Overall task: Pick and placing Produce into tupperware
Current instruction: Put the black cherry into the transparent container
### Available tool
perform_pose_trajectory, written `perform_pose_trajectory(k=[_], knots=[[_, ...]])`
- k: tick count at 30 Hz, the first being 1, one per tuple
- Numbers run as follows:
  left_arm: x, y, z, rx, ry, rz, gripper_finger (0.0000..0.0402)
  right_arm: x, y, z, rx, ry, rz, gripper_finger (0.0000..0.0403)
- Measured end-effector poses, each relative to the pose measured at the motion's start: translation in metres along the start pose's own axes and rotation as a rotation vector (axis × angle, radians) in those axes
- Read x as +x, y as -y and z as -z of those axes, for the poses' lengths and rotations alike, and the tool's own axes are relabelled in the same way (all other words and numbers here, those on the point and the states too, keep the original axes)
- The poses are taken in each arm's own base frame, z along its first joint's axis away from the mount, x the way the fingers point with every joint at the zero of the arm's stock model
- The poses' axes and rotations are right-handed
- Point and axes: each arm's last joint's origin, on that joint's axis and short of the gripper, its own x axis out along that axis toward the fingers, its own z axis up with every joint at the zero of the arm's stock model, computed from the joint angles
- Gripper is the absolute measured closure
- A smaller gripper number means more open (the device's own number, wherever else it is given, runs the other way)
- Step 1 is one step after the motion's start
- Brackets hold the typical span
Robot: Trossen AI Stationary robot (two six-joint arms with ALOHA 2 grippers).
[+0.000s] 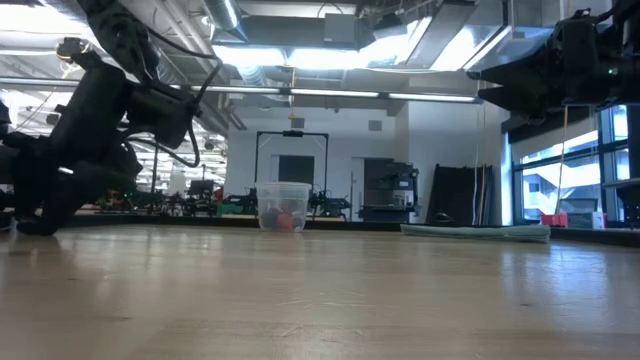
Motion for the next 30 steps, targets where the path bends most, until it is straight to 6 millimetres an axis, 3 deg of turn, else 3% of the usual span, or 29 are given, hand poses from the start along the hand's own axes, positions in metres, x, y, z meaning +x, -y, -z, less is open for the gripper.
perform_pose_trajectory(k=[30], knots=[[0.0014, 0.0026, -0.0006, 0.009, -0.011, 0.036, 0.0248, 0.0, 0.0, 0.0009, -0.004, -0.009, 0.0, 0.0115]])
